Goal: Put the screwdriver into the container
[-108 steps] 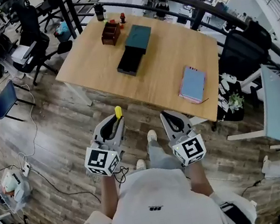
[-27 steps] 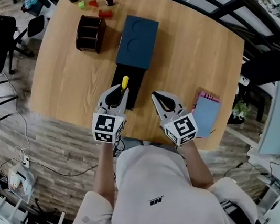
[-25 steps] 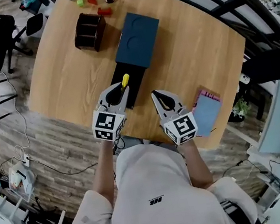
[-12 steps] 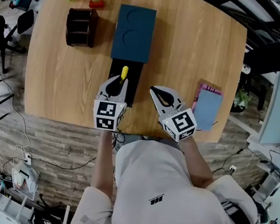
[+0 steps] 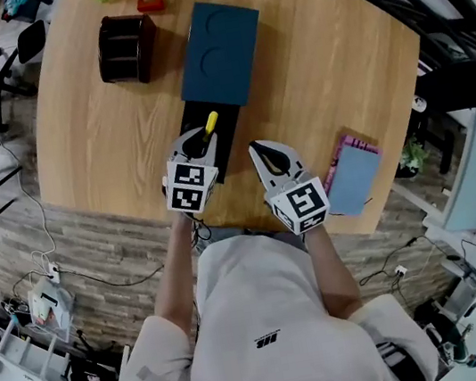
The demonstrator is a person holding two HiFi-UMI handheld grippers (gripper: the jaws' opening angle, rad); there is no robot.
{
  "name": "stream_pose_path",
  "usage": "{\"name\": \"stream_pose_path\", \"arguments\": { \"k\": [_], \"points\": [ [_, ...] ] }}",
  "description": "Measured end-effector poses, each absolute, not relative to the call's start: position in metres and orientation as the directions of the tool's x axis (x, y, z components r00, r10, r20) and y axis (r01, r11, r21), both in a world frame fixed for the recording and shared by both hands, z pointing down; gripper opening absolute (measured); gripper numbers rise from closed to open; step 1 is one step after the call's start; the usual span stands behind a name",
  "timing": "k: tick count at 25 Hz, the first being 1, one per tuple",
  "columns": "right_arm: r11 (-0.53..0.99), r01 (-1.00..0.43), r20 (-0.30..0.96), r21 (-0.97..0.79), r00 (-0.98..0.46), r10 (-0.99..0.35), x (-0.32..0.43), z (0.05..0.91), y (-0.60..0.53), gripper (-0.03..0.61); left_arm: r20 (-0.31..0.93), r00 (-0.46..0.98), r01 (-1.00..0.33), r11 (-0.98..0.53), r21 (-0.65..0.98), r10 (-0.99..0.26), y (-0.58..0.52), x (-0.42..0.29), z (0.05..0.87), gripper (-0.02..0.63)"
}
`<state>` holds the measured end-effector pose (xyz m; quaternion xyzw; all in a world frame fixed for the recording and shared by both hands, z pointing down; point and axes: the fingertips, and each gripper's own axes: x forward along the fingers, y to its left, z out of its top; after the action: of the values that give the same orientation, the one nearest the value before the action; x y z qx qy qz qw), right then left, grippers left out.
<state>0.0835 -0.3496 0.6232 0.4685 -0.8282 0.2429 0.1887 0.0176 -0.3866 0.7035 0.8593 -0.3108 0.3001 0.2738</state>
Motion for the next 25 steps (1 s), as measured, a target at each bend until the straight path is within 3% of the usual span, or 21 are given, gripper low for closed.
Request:
{"name": "stream_pose_path", "arguments": {
  "k": [16, 25],
  "points": [
    [0.375, -0.896, 0.562, -0.236, -0.441, -0.700, 0.092, 0.631, -0.353, -0.008, 0.776, 0.575, -0.709, -0.632, 0.313, -0.260, -0.379, 0.023, 0.738, 0.075],
    [0.363, -0.904, 0.564, -0.228, -0.426, -0.707, 0.095, 0.628, -0.346, -0.009, 0.768, 0.571, -0.722, -0.622, 0.303, -0.289, -0.380, 0.023, 0.735, 0.091]
  ]
}}
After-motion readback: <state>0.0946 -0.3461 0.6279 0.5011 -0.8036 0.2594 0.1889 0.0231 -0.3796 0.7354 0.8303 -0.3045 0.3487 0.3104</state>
